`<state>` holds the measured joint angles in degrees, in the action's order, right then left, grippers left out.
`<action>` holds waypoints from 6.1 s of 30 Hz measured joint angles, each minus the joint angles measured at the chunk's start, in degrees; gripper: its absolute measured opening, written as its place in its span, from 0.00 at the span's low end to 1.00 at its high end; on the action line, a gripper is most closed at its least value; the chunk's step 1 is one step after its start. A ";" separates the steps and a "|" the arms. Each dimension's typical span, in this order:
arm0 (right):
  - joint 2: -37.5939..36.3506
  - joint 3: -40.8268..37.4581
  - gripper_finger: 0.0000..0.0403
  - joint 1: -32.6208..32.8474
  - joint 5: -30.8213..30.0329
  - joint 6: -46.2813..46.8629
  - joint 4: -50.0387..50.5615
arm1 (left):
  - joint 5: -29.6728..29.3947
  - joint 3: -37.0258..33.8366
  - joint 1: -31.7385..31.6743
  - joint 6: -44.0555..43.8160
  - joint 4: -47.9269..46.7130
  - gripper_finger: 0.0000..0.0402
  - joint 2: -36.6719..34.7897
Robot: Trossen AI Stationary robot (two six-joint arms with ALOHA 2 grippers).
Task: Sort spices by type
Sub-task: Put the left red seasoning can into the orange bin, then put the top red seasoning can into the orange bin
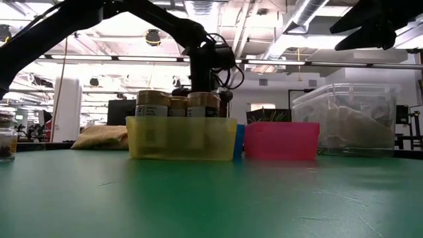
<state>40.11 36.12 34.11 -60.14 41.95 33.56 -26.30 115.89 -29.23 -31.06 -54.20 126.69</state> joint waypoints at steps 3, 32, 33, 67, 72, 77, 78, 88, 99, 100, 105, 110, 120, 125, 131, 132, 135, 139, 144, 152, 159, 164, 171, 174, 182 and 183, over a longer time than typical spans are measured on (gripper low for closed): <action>-0.01 -0.02 0.81 0.00 0.00 0.00 0.00 | -0.53 1.15 -0.02 3.56 1.40 0.75 0.00; 1.89 3.61 0.81 4.82 2.78 5.77 5.91 | 32.06 4.03 33.63 56.27 13.69 0.69 -1.14; 2.95 4.88 0.81 4.31 3.33 6.91 7.16 | 32.05 3.31 34.68 56.52 14.13 0.69 -1.12; 38.40 29.67 0.91 8.82 52.79 38.86 49.54 | 17.78 -40.20 45.94 49.19 49.82 0.69 -21.56; 37.07 22.72 0.95 10.82 54.41 43.58 45.10 | 17.85 -40.19 47.26 49.03 48.41 0.69 -22.19; 36.99 19.79 0.95 11.74 57.28 43.93 42.95 | 17.27 -40.19 48.17 50.83 47.94 0.69 -22.21; 36.99 19.67 0.95 11.72 57.40 43.69 42.24 | 16.98 -40.19 48.15 50.94 47.43 0.69 -22.20; 36.97 12.83 0.94 10.83 58.82 40.65 32.64 | 16.19 -40.19 44.91 53.11 46.70 0.69 -22.16; 36.97 10.25 0.68 9.60 60.37 36.38 33.45 | 16.23 -39.97 41.92 53.89 46.17 0.69 -22.16; 36.96 10.25 0.66 9.25 60.33 35.57 33.31 | 16.24 -39.58 41.76 53.89 46.19 0.69 -22.16; 36.97 10.25 0.56 6.03 58.41 30.71 33.09 | 16.54 -38.15 40.76 53.50 46.38 0.69 -22.16; 36.97 10.25 0.52 2.15 55.99 24.10 30.88 | 16.94 -37.96 40.09 52.29 45.95 0.69 -22.16; 37.01 10.25 0.44 -8.22 50.56 7.19 17.42 | 17.46 -37.96 40.11 43.16 50.29 0.69 -22.16; 37.01 10.25 0.44 -12.75 49.56 2.82 8.87 | 17.46 -37.94 40.14 37.02 51.93 0.69 -21.51; 37.04 12.31 0.44 -14.28 48.86 -2.00 11.47 | 14.47 -37.94 40.26 33.69 53.92 0.70 -21.53; 37.04 12.96 0.44 -14.18 47.82 -2.11 14.00 | 14.10 -37.94 40.24 33.03 54.76 0.70 -21.53; 37.03 14.08 0.46 -13.47 43.66 -2.10 19.51 | 14.21 -37.77 40.19 30.34 59.13 0.72 -20.15; 36.98 13.96 0.54 -11.20 38.15 -0.18 23.07 | 13.77 -37.16 40.17 27.25 61.31 0.78 -16.82; 35.64 13.09 0.67 -7.59 31.21 1.63 24.79 | 12.34 -32.35 38.67 25.00 60.74 0.82 -11.55; 31.71 13.20 0.73 -3.87 28.46 8.33 26.74 | 12.97 -15.03 36.33 24.01 43.06 0.82 -1.40; 29.08 13.20 0.73 0.86 28.52 19.08 31.50 | 15.28 -2.97 34.36 21.75 29.71 0.82 3.70; 30.06 13.20 0.73 2.40 28.44 20.90 31.00 | 18.86 -2.80 33.38 19.52 27.92 0.82 3.69; 30.41 13.20 0.73 2.67 28.01 21.21 30.51 | 21.50 -2.88 34.08 18.58 28.26 0.82 3.74; 30.37 13.20 0.73 2.67 27.89 21.61 30.72 | 20.86 -2.89 35.08 19.75 28.20 0.82 3.74; 30.35 13.20 0.73 3.04 28.78 20.18 34.63 | 14.48 -2.90 36.63 22.53 28.53 0.82 3.74; 30.35 13.20 0.73 3.23 28.85 19.07 34.58 | 14.48 -2.90 36.59 22.28 28.57 0.82 3.74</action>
<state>70.46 49.32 37.34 -31.29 61.03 68.14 -11.82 112.99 7.35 -8.79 -25.63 130.43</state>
